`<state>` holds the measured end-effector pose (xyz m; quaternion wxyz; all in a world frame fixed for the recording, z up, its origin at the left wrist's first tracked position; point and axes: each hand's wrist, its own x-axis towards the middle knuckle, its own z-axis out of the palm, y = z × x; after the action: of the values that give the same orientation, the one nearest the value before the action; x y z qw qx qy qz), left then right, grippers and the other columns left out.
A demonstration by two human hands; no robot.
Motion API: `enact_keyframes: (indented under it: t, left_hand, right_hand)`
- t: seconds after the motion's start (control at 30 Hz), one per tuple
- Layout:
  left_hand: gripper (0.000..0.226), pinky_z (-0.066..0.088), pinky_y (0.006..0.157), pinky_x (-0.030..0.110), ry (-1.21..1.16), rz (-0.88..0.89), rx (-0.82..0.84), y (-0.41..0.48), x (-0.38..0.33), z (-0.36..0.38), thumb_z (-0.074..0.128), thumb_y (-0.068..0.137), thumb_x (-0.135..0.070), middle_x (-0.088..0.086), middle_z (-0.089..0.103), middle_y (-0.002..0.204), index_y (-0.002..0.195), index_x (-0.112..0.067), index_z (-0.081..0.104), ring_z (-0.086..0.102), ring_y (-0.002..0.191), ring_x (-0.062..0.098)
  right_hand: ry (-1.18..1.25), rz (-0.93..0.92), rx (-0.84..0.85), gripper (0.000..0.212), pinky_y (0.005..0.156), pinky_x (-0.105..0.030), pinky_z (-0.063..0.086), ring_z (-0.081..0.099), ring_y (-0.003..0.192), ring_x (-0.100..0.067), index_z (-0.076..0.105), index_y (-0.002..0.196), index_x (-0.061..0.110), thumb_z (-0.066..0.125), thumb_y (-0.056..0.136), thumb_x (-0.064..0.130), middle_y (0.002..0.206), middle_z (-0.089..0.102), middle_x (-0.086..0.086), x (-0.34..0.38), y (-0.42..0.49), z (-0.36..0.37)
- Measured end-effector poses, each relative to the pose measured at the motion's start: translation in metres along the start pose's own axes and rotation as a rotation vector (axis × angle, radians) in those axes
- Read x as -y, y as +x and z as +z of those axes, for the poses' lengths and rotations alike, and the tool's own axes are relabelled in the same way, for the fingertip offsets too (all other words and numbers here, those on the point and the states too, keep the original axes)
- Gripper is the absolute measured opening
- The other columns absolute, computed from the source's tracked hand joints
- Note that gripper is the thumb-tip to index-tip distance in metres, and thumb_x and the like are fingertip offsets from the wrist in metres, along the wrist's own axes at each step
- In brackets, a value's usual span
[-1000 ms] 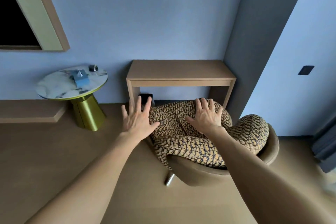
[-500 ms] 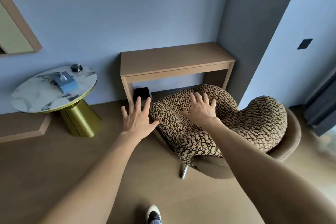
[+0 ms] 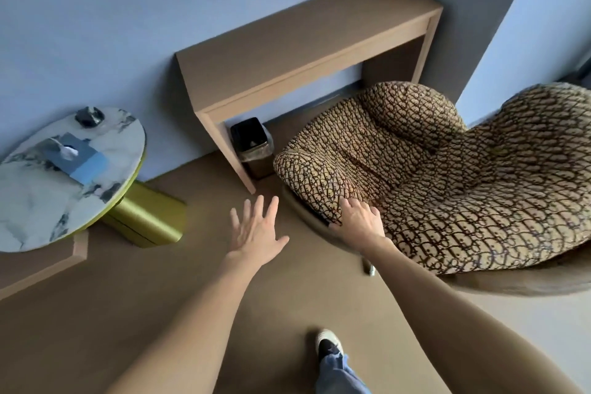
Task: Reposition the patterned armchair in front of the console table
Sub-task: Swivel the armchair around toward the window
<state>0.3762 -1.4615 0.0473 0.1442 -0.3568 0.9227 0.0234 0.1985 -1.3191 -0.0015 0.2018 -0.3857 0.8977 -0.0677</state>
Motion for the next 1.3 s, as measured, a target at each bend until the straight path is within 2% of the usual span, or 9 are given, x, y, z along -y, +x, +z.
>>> enact_keyframes:
  t: [0.13, 0.43, 0.53, 0.67, 0.77, 0.87, 1.07, 1.2, 1.3]
  left_hand:
    - [0.092, 0.010, 0.121, 0.058, 0.046, 0.138, 0.070, 0.051, 0.005, 0.030, 0.056, 0.088, -0.061, 0.008, 0.013, 0.167, 0.158, -0.028, 0.006, 0.012, 0.152, 0.034]
    - [0.089, 0.008, 0.123, 0.053, 0.163, 0.438, 0.314, 0.235, 0.055, 0.164, 0.057, 0.090, -0.055, 0.006, 0.013, 0.167, 0.158, -0.029, 0.007, 0.011, 0.153, 0.032]
    - [0.089, 0.009, 0.123, 0.054, 0.192, 0.610, 0.288, 0.306, 0.065, 0.212, 0.059, 0.090, -0.052, 0.009, 0.015, 0.166, 0.158, -0.025, 0.009, 0.012, 0.152, 0.033]
    - [0.082, 0.015, 0.123, 0.052, 0.191, 0.838, 0.232, 0.366, 0.067, 0.267, 0.065, 0.086, -0.050, 0.014, 0.039, 0.152, 0.152, -0.017, 0.028, 0.032, 0.143, 0.034]
    - [0.090, 0.021, 0.122, 0.051, 0.173, 0.932, 0.153, 0.389, 0.066, 0.300, 0.075, 0.077, -0.051, 0.015, 0.049, 0.142, 0.147, -0.013, 0.034, 0.041, 0.134, 0.036]
    - [0.094, 0.022, 0.121, 0.051, 0.162, 0.966, 0.032, 0.402, 0.064, 0.321, 0.083, 0.067, -0.051, 0.017, 0.054, 0.135, 0.142, -0.012, 0.041, 0.046, 0.130, 0.038]
    - [0.054, 0.049, 0.099, 0.051, 0.144, 0.970, -0.039, 0.434, 0.052, 0.321, 0.082, 0.071, -0.048, 0.012, 0.071, 0.098, 0.109, -0.015, 0.064, 0.066, 0.095, 0.036]
    - [0.069, 0.040, 0.107, 0.056, 0.122, 0.985, -0.045, 0.450, 0.060, 0.321, 0.086, 0.065, -0.054, 0.012, 0.071, 0.102, 0.116, -0.015, 0.062, 0.065, 0.103, 0.034]
    - [0.067, 0.049, 0.097, 0.049, 0.091, 0.997, -0.077, 0.467, 0.064, 0.320, 0.088, 0.061, -0.052, 0.011, 0.070, 0.104, 0.111, -0.015, 0.063, 0.064, 0.102, 0.033]
  right_hand:
    - [0.059, 0.090, 0.044, 0.056, 0.106, -0.046, 0.039, 0.051, 0.128, -0.029, 0.048, 0.128, 0.016, 0.062, 0.090, 0.055, 0.132, 0.057, -0.006, 0.003, 0.028, 0.049]
    - [0.118, 0.320, 0.138, 0.068, 0.111, -0.046, 0.037, 0.045, 0.134, -0.029, 0.041, 0.142, 0.020, 0.065, 0.089, 0.055, 0.144, 0.049, -0.003, 0.011, 0.134, 0.208]
    - [0.106, 0.388, 0.117, 0.076, 0.111, -0.046, 0.038, 0.047, 0.132, -0.029, 0.037, 0.146, 0.020, 0.067, 0.087, 0.057, 0.144, 0.048, -0.005, 0.016, 0.171, 0.258]
    - [0.055, 0.521, 0.071, 0.092, 0.111, -0.047, 0.037, 0.050, 0.127, -0.032, 0.037, 0.146, 0.018, 0.073, 0.076, 0.065, 0.137, 0.053, -0.009, 0.029, 0.205, 0.308]
    - [0.072, 0.614, 0.017, 0.085, 0.110, -0.051, 0.036, 0.055, 0.122, -0.034, 0.044, 0.138, 0.019, 0.075, 0.074, 0.065, 0.129, 0.061, -0.011, 0.029, 0.227, 0.327]
    - [0.096, 0.674, -0.061, 0.077, 0.103, -0.049, 0.040, 0.059, 0.114, -0.034, 0.052, 0.130, 0.021, 0.081, 0.070, 0.058, 0.120, 0.067, -0.010, 0.030, 0.240, 0.335]
    - [0.072, 0.708, -0.305, 0.061, 0.092, -0.045, 0.039, 0.062, 0.108, -0.033, 0.061, 0.121, 0.026, 0.081, 0.069, 0.053, 0.111, 0.072, -0.005, 0.047, 0.259, 0.352]
    - [0.078, 0.691, -0.443, 0.055, 0.090, -0.044, 0.039, 0.063, 0.106, -0.032, 0.062, 0.116, 0.028, 0.081, 0.071, 0.051, 0.107, 0.072, -0.002, 0.058, 0.271, 0.359]
    - [0.086, 0.685, -0.498, 0.049, 0.084, -0.043, 0.038, 0.064, 0.099, -0.032, 0.061, 0.105, 0.026, 0.081, 0.070, 0.054, 0.098, 0.072, -0.001, 0.066, 0.283, 0.361]
